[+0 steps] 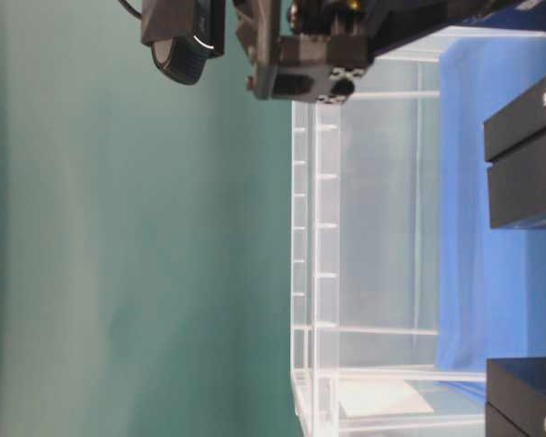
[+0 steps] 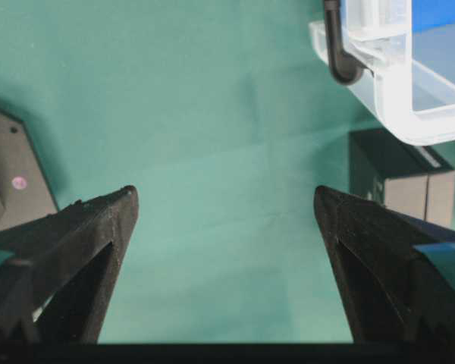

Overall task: Take out the box from the case.
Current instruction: 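Carry the boxes over the bin front wall and lower onto table, then open the right gripper and release the boxes on the table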

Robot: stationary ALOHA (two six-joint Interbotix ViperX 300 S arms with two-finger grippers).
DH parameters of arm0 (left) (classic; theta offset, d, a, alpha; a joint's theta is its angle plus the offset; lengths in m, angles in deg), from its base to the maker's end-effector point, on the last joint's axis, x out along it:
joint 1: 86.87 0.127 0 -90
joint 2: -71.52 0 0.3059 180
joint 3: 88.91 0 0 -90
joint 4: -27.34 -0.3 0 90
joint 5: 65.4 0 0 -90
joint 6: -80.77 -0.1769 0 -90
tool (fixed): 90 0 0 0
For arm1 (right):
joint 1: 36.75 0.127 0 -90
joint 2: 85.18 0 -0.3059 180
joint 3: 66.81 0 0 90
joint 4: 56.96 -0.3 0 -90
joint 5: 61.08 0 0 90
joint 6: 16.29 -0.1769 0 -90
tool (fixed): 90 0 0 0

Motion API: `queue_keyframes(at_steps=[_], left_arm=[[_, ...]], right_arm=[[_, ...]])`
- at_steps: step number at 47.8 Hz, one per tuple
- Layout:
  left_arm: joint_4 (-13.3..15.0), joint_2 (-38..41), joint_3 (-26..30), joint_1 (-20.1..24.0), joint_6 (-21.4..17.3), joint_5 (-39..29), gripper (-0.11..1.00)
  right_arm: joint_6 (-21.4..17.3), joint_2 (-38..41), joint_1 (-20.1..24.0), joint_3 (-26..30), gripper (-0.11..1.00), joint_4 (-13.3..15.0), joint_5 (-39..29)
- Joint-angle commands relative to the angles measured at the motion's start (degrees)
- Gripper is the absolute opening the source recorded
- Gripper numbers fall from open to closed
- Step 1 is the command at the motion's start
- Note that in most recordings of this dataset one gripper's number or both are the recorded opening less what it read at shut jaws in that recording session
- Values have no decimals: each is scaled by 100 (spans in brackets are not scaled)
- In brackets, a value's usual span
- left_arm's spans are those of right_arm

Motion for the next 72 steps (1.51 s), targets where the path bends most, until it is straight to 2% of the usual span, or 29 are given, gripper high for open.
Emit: queue_keyframes(at_steps=[1,23,24,29,32,56,72], left_arm=[[-9,-62,53,-9,-9,0,99],[0,-62,53,-9,-26,9,99],[-9,-70,53,-9,-26,9,99],[0,-70,53,-9,-18,9,99],[-9,-62,53,-9,-18,9,99],[0,-70,53,0,0,26,99],[-9,-62,62,0,0,26,99]], right_arm=[[9,-193,9,62,66,-9,0],[0,-229,18,123,67,-35,-167],[0,-220,26,132,68,-35,-202],[26,-229,26,167,90,-35,-325],[26,-229,26,167,95,-35,-325],[18,-369,0,272,92,-9,-396],[53,-773,-70,1055,91,264,-1758]])
